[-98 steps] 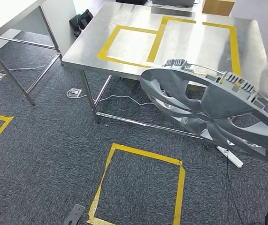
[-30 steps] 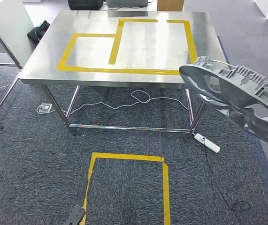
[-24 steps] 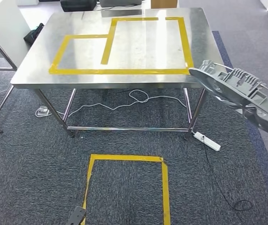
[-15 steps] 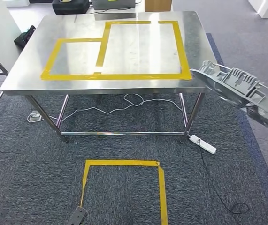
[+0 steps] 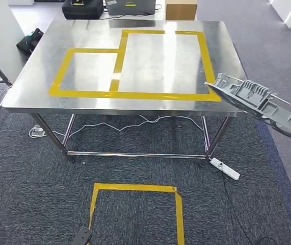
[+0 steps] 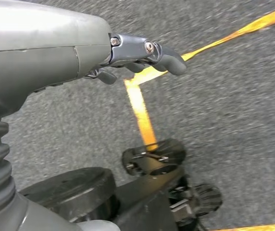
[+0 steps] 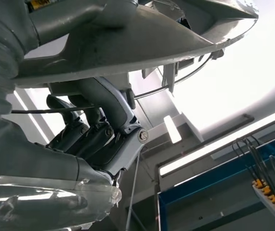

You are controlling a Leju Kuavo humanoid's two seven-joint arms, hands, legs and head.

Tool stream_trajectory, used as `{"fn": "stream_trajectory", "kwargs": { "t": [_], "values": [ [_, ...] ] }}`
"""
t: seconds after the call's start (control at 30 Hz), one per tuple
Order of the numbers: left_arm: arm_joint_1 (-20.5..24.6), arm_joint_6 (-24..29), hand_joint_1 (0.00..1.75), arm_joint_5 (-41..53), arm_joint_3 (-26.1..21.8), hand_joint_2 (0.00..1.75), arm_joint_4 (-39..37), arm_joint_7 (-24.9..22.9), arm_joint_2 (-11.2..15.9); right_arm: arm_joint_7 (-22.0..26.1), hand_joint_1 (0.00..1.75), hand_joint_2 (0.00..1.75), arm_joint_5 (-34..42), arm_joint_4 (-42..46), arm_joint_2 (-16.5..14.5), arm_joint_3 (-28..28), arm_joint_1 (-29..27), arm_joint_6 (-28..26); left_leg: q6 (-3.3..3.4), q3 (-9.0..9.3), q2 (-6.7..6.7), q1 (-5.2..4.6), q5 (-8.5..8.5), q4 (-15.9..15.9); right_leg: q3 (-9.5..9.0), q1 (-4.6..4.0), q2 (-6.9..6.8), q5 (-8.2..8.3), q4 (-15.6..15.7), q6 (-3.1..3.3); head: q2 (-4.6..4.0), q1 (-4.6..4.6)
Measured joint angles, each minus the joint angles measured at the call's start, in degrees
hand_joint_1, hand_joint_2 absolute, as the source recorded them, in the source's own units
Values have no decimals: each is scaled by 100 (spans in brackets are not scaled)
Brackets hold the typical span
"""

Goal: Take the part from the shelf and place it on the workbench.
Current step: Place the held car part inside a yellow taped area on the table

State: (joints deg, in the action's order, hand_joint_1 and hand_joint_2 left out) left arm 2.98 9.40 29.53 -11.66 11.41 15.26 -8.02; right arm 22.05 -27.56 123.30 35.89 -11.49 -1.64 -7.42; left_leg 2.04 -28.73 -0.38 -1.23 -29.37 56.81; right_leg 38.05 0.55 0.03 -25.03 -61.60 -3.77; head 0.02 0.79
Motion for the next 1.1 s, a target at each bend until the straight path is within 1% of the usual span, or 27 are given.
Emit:
{"fn": "stream_trajectory", "kwargs": {
  "t": [0.03,0.1,0.13,0.17,0.2,0.23,0.3,0.33,0.37,0.4,0.43,0.47,0.5,0.53,0.57,0.63,0.67,0.7,0.73,0.8,0.83,0.87,0.9,0.97,1.0,1.03,1.1],
  "values": [
    [7,0,0,5,-1,175,-2,-3,2,-13,175,175,-69,2,32,7,-34,-43,-23,38,3,-10,-48,-4,-38,-9,-7,104,142,37,0,4],
    [32,0,0,24,-1,175,-4,-9,4,-41,175,175,-167,10,108,15,-93,-93,-61,92,7,-20,-96,-10,-103,-15,21,62,189,135,0,15],
    [45,0,0,33,-1,175,-4,-11,4,-56,175,175,-197,11,149,14,-120,-104,-84,76,10,-20,-88,50,-136,-3,36,49,206,170,0,15],
    [63,0,0,40,-1,175,-3,-11,3,-68,175,175,-215,12,181,14,-137,-111,-120,-5,10,-14,-76,209,-184,11,46,18,222,203,0,11],
    [79,0,0,43,-1,175,-3,-11,3,-77,175,175,-226,12,206,14,-153,-115,-167,-165,10,-2,-91,472,-241,27,54,-16,238,232,0,8],
    [89,0,0,43,-1,175,-3,-11,2,-84,175,175,-232,11,226,14,-168,-119,-220,-396,11,18,-149,819,-295,33,57,-57,253,252,0,4],
    [84,0,0,43,-1,175,-3,-11,-1,-85,175,175,-237,11,249,17,-193,-120,-298,-913,14,67,-407,1474,-403,49,69,-157,261,266,0,1],
    [75,0,0,43,-1,175,-3,-12,-1,-85,175,175,-240,11,254,19,-208,-121,-314,-1107,15,83,-491,1631,-472,58,78,-214,263,261,0,0],
    [65,0,0,44,-1,175,-4,-12,-1,-87,175,175,-246,11,256,20,-224,-121,-313,-1222,15,92,-474,1627,-552,66,86,-276,266,252,0,0],
    [59,0,0,44,-2,175,-4,-12,0,-91,175,175,-255,11,260,21,-238,-124,-297,-1249,15,93,-325,1450,-642,74,91,-338,272,240,0,-1],
    [54,0,0,45,-3,175,-4,-12,2,-96,175,175,-270,11,269,25,-247,-131,-265,-1217,15,86,-57,1149,-736,80,93,-400,284,221,0,0],
    [46,0,0,45,-5,175,-7,-12,4,-101,175,175,-289,11,280,31,-253,-146,-219,-1166,15,72,297,788,-817,82,97,-461,297,196,0,-1],
    [39,0,0,46,-9,175,-9,-13,9,-107,175,175,-307,11,292,39,-258,-166,-175,-1113,7,57,560,469,-897,77,109,-521,319,162,1,-5],
    [29,-1,0,46,-12,175,-12,-15,13,-113,175,175,-324,11,307,48,-263,-185,-141,-1065,0,44,733,241,-960,69,119,-585,361,124,1,-5],
    [24,-1,0,48,-15,175,-14,-18,14,-122,175,175,-326,14,326,53,-265,-200,-117,-1026,-10,39,788,101,-1041,61,131,-616,381,87,1,-10],
    [36,-1,0,55,-18,175,-14,-22,12,-140,175,175,-280,23,384,57,-253,-203,-88,-892,-22,51,702,23,-1196,54,134,-662,434,29,1,-4],
    [48,0,0,58,-19,175,-13,-22,10,-146,175,175,-246,28,408,58,-244,-200,-60,-810,-23,59,682,4,-1239,56,119,-686,377,5,0,-1],
    [63,1,0,62,-19,175,-13,-22,8,-149,175,175,-219,31,424,63,-235,-197,-27,-722,-21,61,666,1,-1187,54,97,-759,235,-14,0,8],
    [75,1,0,66,-20,175,-13,-22,5,-152,175,175,-207,32,430,69,-231,-195,8,-646,-19,61,652,-5,-1041,50,76,-862,-45,-34,0,10],
    [96,3,0,74,-23,175,-13,-22,2,-156,175,175,-214,33,437,78,-235,-195,53,-549,-16,53,580,-7,-551,38,53,-1151,-791,-57,1,17],
    [97,3,0,78,-25,175,-13,-22,2,-159,175,175,-220,33,437,80,-240,-195,65,-506,-19,50,536,-8,-318,35,52,-1259,-1045,-63,0,18],
    [91,4,0,81,-26,175,-13,-23,1,-160,175,175,-225,33,437,82,-245,-195,69,-458,-25,47,490,-7,-167,35,50,-1265,-1109,-62,0,20],
    [82,5,0,83,-28,175,-13,-24,0,-161,175,175,-227,33,438,84,-247,-195,69,-399,-31,43,443,-7,-119,35,49,-1121,-966,-58,0,21],
    [72,13,0,87,-31,175,-14,-24,-4,-166,175,175,-229,32,443,85,-248,-195,50,-268,-42,38,348,-7,-231,32,43,-484,-271,-33,0,22],
    [77,17,0,89,-32,175,-14,-24,-6,-167,175,175,-229,32,445,86,-246,-195,29,-219,-48,30,305,-2,-300,26,35,-271,42,-8,0,24],
    [86,20,0,90,-33,175,-15,-24,-6,-168,175,175,-230,32,448,87,-245,-196,0,-191,-50,22,267,0,-368,17,29,-130,246,24,0,25],
    [94,21,0,95,-37,175,-15,-24,-4,-171,175,175,-233,36,457,89,-248,-198,-52,-171,-48,4,224,22,-416,3,28,-89,334,80,0,30]
  ]
}}
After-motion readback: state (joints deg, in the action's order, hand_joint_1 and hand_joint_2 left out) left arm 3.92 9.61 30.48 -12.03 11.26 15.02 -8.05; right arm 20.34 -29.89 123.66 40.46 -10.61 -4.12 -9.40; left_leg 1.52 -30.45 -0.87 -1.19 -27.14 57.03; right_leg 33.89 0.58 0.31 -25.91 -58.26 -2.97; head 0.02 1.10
